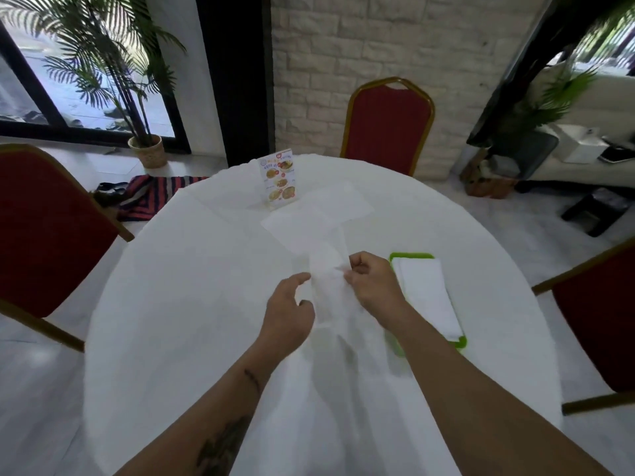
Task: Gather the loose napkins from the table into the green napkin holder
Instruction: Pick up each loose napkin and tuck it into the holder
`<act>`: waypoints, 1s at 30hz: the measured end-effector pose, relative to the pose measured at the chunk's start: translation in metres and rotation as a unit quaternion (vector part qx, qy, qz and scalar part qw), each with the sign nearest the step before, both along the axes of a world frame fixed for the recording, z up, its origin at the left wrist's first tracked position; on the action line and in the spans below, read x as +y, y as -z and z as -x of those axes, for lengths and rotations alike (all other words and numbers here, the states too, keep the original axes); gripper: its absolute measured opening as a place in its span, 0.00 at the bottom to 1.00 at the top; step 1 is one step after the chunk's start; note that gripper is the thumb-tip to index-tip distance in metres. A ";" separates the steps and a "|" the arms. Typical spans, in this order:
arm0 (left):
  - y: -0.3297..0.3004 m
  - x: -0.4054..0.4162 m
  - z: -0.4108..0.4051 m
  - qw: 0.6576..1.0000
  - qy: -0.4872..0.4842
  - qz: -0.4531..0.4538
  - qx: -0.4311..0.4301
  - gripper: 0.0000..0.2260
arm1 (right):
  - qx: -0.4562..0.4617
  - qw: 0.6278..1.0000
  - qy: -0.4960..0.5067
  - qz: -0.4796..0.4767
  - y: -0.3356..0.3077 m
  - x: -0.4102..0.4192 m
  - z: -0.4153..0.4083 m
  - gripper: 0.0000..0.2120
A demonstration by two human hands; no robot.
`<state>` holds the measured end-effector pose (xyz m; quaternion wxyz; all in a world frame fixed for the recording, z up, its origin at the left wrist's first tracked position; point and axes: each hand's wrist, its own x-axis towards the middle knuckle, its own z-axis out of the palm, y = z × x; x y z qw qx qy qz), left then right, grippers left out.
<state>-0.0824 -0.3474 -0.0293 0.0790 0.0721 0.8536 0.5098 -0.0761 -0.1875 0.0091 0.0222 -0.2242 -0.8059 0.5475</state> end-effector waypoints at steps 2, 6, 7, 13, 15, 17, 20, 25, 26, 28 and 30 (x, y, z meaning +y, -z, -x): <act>-0.008 0.029 -0.006 1.000 0.007 -0.004 -0.003 0.23 | 0.023 0.999 0.029 0.024 -0.013 0.035 -0.010 0.07; -0.013 0.085 -0.026 0.999 0.041 0.008 -0.008 0.23 | 0.011 0.994 0.091 0.054 -0.015 0.105 -0.033 0.11; -0.012 0.098 -0.032 0.999 0.049 0.011 -0.011 0.23 | -0.011 0.994 0.100 0.052 -0.011 0.120 -0.039 0.12; 0.002 0.146 -0.061 0.992 0.095 0.082 -0.011 0.23 | -0.091 0.991 0.100 -0.012 0.012 0.164 -0.060 0.08; 0.004 0.154 -0.065 0.990 0.098 0.100 -0.003 0.23 | -0.091 0.991 0.099 -0.019 0.012 0.166 -0.062 0.09; 0.005 0.160 -0.068 0.989 0.098 0.115 0.002 0.24 | -0.094 0.991 0.094 -0.020 0.011 0.169 -0.062 0.08; 0.003 0.163 -0.069 0.986 0.101 0.135 0.014 0.25 | -0.102 0.991 0.078 -0.025 0.011 0.173 -0.062 0.07; 0.000 0.166 -0.067 0.968 0.132 0.205 0.057 0.27 | -0.090 0.970 0.017 -0.226 0.018 0.172 -0.067 0.25; 0.000 0.166 -0.067 0.963 0.141 0.220 0.066 0.27 | -0.078 0.956 -0.015 -0.284 0.019 0.171 -0.069 0.25; 0.000 0.167 -0.068 0.952 0.161 0.247 0.076 0.26 | -0.072 0.921 -0.095 -0.370 0.024 0.168 -0.072 0.23; 0.000 0.167 -0.069 0.935 0.192 0.288 0.075 0.25 | -0.092 0.884 -0.173 -0.424 0.031 0.165 -0.076 0.19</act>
